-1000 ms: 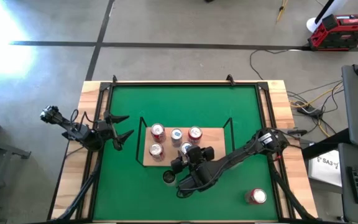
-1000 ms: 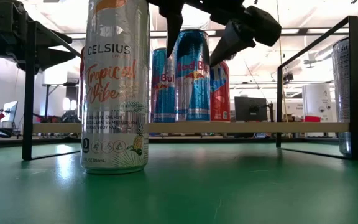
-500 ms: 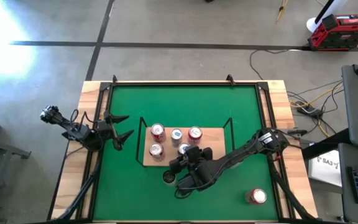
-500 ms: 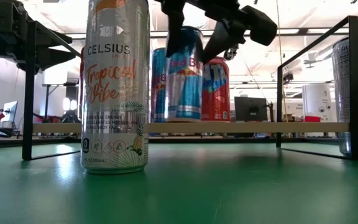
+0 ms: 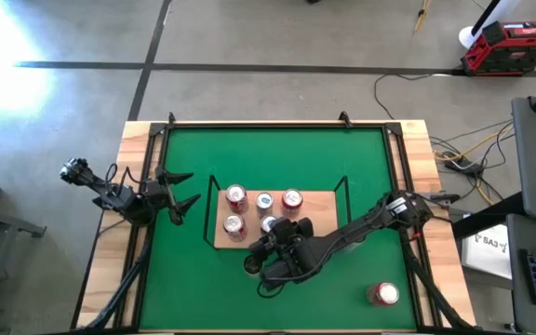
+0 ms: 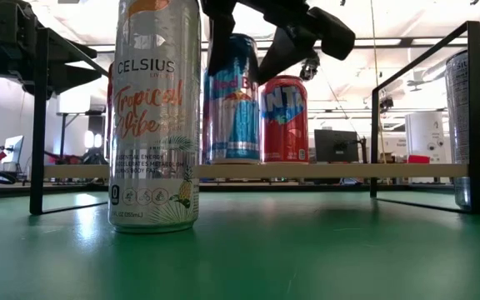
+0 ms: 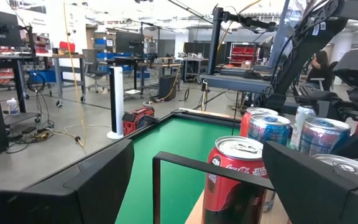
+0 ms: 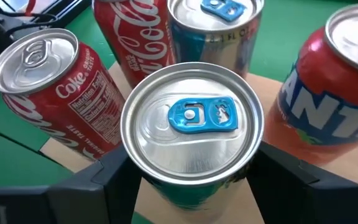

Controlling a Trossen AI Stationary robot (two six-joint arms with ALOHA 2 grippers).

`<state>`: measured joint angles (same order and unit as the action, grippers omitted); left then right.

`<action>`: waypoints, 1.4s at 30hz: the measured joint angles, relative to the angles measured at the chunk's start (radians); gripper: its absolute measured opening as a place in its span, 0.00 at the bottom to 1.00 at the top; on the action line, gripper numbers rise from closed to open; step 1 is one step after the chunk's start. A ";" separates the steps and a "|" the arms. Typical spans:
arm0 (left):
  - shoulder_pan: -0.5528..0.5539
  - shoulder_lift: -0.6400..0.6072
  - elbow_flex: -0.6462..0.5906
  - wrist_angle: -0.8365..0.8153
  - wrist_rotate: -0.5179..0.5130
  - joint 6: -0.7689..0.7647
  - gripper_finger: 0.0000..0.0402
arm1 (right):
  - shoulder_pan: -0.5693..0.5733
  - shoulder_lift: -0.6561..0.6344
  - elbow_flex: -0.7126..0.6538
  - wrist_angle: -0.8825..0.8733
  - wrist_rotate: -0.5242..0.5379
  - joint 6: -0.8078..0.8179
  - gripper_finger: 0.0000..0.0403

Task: Place canned beverage on shelf
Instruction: Put the blue soda can on the shelf

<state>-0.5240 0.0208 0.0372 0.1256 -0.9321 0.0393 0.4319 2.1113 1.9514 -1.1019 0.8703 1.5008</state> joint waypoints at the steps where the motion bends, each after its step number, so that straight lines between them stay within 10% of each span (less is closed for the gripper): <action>1: 0.000 0.000 0.000 0.000 0.000 0.000 0.85 | -0.002 0.000 0.000 0.004 -0.001 -0.011 0.60; 29: 0.000 0.000 0.000 0.000 0.000 0.000 0.85 | -0.023 0.000 0.000 0.114 -0.033 -0.173 0.62; 42: 0.000 0.000 0.000 0.000 0.000 0.000 0.85 | -0.015 -0.013 0.001 0.084 -0.039 -0.111 0.84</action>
<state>-0.5236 0.0208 0.0372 0.1257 -0.9321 0.0392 0.4172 2.0987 1.9525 -1.0180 0.8309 1.3894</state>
